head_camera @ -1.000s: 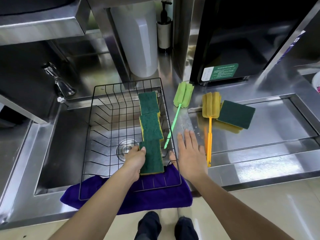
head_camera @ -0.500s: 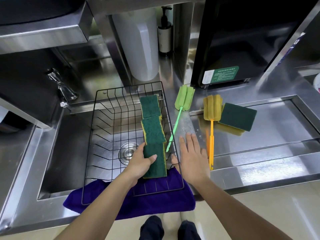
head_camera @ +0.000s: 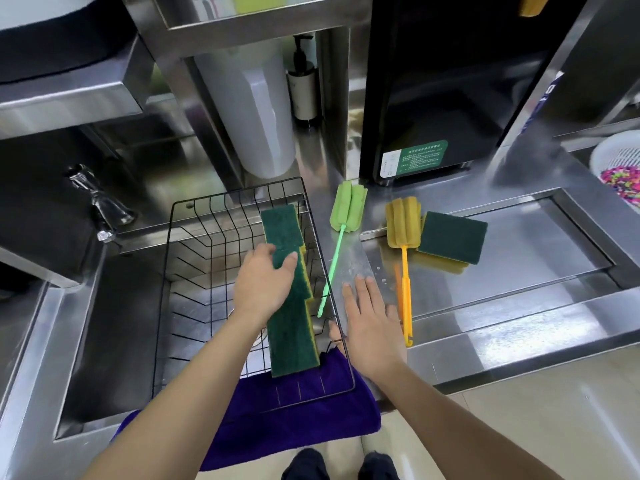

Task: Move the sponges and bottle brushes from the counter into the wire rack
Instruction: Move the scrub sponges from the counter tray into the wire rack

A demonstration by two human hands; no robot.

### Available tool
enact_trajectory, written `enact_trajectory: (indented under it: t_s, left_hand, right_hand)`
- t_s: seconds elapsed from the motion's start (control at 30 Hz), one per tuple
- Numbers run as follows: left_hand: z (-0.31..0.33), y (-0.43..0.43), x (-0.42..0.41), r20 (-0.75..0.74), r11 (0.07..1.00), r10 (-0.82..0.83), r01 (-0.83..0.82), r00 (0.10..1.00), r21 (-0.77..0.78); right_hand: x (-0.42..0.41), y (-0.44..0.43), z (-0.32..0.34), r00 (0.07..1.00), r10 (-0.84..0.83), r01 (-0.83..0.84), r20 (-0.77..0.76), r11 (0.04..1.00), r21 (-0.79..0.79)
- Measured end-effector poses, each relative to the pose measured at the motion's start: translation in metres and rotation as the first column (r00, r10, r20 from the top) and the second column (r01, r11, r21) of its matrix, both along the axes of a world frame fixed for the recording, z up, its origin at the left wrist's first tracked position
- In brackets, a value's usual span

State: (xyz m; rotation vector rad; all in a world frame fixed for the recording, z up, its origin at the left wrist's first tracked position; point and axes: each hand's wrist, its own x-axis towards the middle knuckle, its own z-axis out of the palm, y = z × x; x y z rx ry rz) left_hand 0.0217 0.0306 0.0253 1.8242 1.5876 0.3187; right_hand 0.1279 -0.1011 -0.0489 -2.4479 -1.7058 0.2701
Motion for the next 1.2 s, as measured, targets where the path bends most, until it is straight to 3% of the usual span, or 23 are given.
enact_trajectory:
  t_s: [0.13, 0.27, 0.47, 0.63, 0.8, 0.9, 1.07, 1.13, 1.2]
  left_hand:
    - [0.022, 0.000, 0.058, -0.085, 0.949, -0.225, 0.238, 0.971, 0.208]
    - [0.022, -0.015, 0.112, -0.178, 0.839, -0.452, 0.484, 0.874, 0.247]
    - [0.004, -0.042, 0.173, -0.372, 0.561, -0.672, 0.768, 0.641, 0.310]
    - [-0.017, -0.048, 0.202, -0.557, 0.338, -0.708, 0.901, 0.434, 0.272]
    - [-0.033, -0.048, 0.216, -0.678, 0.246, -0.654, 0.942, 0.334, 0.227]
    - [-0.039, -0.048, 0.220, -0.711, 0.235, -0.626, 0.947, 0.320, 0.220]
    - [-0.039, -0.043, 0.227, -0.761, 0.180, -0.528, 0.925, 0.378, 0.334]
    - [-0.035, -0.042, 0.231, -0.669, 0.231, -0.615, 0.906, 0.418, 0.355]
    - [-0.021, -0.044, 0.232, -0.503, 0.345, -0.683, 0.841, 0.530, 0.417]
  right_hand:
    - [0.001, 0.000, -0.002, 0.999, -0.013, 0.012, -0.038, 1.000, -0.020]
    - [0.003, 0.000, -0.002, 0.994, -0.031, 0.030, -0.104, 0.999, -0.011]
    - [0.004, 0.000, -0.002, 0.992, -0.037, 0.037, -0.121, 0.999, -0.003]
    - [0.005, 0.000, 0.004, 0.995, -0.012, 0.009, -0.096, 0.999, -0.032]
    - [0.010, -0.002, 0.007, 0.998, 0.035, -0.040, -0.053, 0.995, -0.095]
    - [0.007, -0.001, -0.003, 0.997, 0.036, -0.041, -0.072, 0.996, -0.077]
    - [0.004, 0.002, -0.012, 0.994, -0.020, 0.022, -0.111, 1.000, 0.019]
    - [0.004, 0.002, -0.013, 0.992, -0.023, 0.031, -0.122, 0.997, 0.064]
    - [0.006, 0.000, -0.016, 0.995, -0.015, 0.022, -0.095, 0.997, 0.076]
